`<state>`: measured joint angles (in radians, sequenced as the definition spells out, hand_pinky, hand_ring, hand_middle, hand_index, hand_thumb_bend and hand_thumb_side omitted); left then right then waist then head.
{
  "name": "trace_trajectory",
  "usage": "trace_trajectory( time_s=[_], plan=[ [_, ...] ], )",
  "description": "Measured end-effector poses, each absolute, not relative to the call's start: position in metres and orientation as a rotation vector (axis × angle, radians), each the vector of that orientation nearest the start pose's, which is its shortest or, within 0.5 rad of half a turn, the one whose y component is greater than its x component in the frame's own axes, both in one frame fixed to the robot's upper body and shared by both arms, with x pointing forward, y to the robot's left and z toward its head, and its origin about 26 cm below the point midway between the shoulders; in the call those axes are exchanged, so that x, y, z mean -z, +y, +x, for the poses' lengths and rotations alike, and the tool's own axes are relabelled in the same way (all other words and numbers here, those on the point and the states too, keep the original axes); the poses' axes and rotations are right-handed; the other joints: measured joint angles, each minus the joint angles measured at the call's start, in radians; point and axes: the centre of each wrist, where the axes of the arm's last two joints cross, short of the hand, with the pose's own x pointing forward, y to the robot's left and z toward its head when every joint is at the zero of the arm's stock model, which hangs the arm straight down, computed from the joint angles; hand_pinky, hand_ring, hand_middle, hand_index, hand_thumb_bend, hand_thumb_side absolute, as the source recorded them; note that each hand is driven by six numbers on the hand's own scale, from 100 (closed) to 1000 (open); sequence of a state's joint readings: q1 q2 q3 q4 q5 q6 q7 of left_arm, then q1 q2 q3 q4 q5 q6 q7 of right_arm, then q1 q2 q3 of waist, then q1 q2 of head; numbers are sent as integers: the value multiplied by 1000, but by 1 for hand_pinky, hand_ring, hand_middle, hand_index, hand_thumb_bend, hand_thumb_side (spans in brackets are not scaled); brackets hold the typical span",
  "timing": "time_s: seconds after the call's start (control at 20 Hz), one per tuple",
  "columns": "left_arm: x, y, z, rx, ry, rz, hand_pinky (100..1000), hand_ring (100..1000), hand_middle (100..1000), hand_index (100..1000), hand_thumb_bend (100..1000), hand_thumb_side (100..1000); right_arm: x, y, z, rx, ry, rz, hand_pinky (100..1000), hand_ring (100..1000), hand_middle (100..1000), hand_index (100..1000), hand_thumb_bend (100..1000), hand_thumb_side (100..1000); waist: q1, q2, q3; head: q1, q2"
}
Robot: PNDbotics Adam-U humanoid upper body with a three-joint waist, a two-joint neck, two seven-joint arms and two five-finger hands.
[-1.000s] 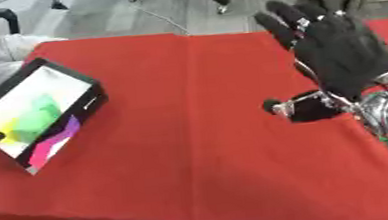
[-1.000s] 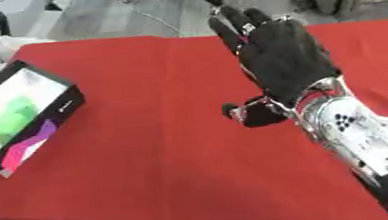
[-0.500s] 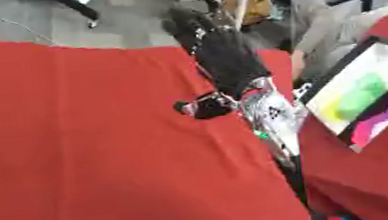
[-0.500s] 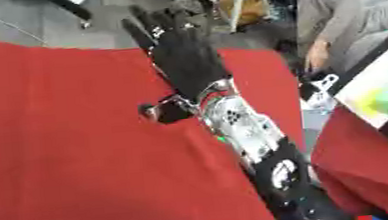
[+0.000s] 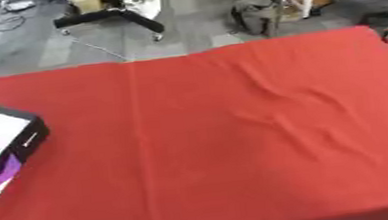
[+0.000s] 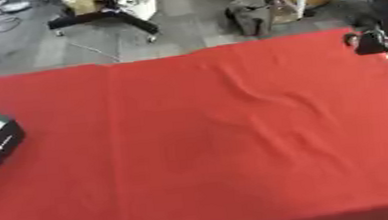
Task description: Pick up the objects with one hand, pass them to the other hand, and then place them into the box on the other side of the table.
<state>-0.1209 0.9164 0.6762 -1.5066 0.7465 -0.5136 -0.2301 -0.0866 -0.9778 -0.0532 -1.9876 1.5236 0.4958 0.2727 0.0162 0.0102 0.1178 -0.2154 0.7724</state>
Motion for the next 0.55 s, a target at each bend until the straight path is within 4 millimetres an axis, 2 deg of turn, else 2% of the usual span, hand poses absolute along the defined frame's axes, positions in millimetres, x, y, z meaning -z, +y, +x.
trace_trajectory(
  time_s=[0.35,0.4,0.55],
  plan=[
    [-290,478,226,-52,-2684,186,806,756,798,875,426,583,-241,-371,268,-1081,-787,-2341,718,875,935,1000,665,335,-6,0,-12,-21,0],
    [-292,468,226,-68,-2690,146,806,757,798,876,428,581,-241,-372,268,-1069,-786,-2354,727,875,935,1000,644,291,-6,0,-12,-23,0],
    [-290,451,227,-110,-2699,67,807,755,796,876,423,587,-239,-376,265,-1035,-757,-2394,737,872,932,1000,666,321,-7,1,-13,-25,0]
  ],
)
